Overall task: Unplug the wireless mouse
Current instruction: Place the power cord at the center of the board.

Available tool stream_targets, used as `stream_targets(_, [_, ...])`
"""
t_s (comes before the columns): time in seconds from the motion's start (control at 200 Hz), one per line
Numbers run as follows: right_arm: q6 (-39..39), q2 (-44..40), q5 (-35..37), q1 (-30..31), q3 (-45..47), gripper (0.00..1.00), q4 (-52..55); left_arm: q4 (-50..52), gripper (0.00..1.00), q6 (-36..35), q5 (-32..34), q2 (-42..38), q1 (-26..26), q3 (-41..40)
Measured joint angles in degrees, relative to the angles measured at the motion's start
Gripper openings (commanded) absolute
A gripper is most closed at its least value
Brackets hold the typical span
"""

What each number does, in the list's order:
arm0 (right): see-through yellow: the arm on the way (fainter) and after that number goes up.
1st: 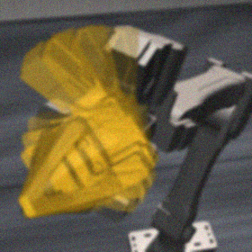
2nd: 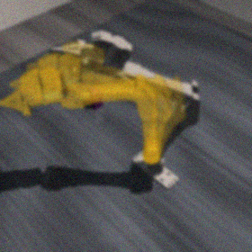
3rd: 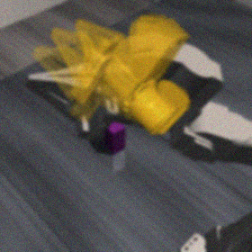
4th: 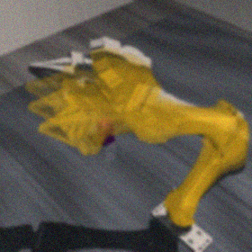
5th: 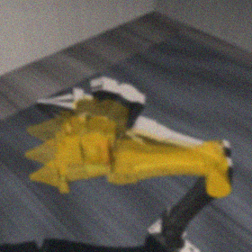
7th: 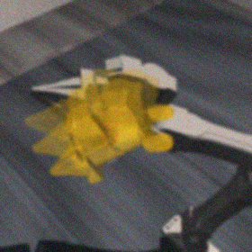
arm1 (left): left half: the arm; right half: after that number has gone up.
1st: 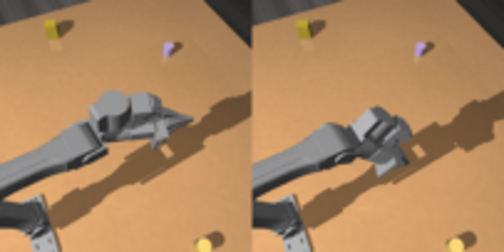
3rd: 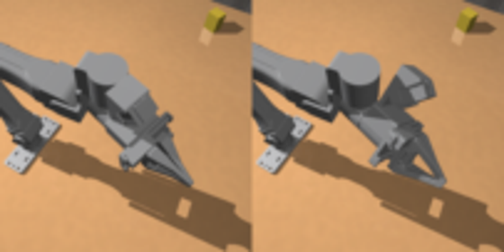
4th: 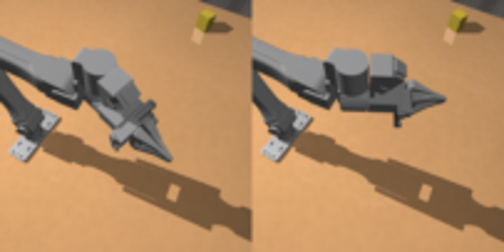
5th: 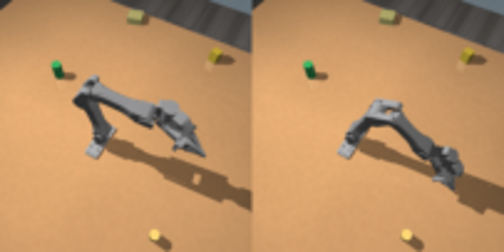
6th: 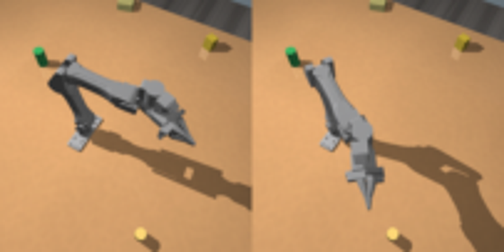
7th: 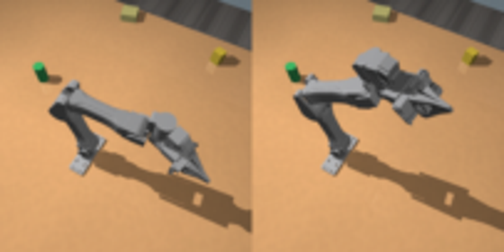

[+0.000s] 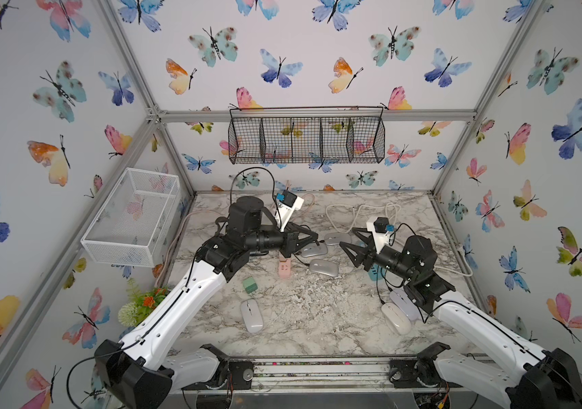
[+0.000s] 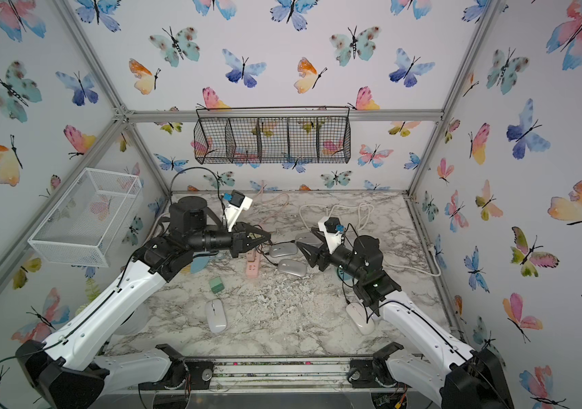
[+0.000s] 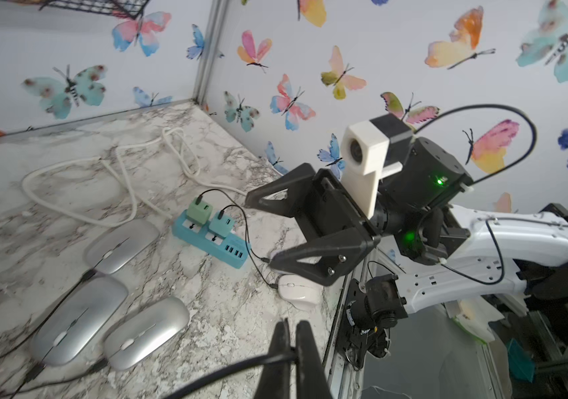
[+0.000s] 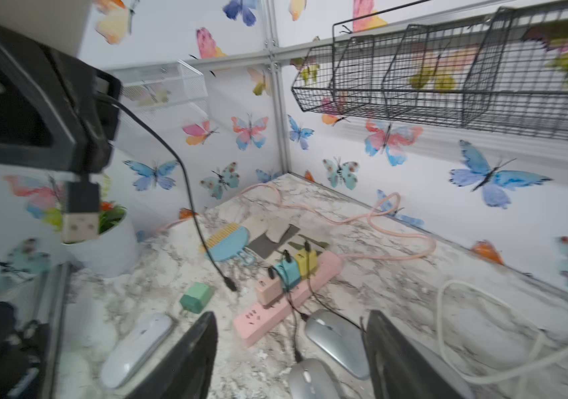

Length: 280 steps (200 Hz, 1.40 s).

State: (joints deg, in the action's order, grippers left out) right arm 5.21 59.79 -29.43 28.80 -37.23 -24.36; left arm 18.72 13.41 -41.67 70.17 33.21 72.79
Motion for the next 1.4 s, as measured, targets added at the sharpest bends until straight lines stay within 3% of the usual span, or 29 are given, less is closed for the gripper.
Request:
stream_targets(0.31, [-0.04,6.47,-22.03,-1.36,-3.45,0.76,-2.69,7.63,0.0,-10.71,-4.83,6.84,7.32,10.1])
stream_targets(0.681, [11.17,16.41,-31.41,-0.83,-4.02,0.64,-20.48,9.92,0.0,-13.86,-6.29,8.07,8.92,11.06])
stream_targets(1.006, [19.02,21.97,-34.07,0.87,-6.88,0.44,-30.25,9.9,0.0,-14.32,-6.67,8.07,9.29,11.08])
stream_targets(1.341, [21.9,23.04,-35.04,1.29,-7.82,0.03,-31.91,9.79,0.0,-14.23,-6.69,8.0,9.31,10.93])
stream_targets(1.401, [22.14,23.04,-34.86,1.29,-7.82,0.01,-31.74,9.42,0.04,-14.03,-6.67,7.82,9.31,10.36])
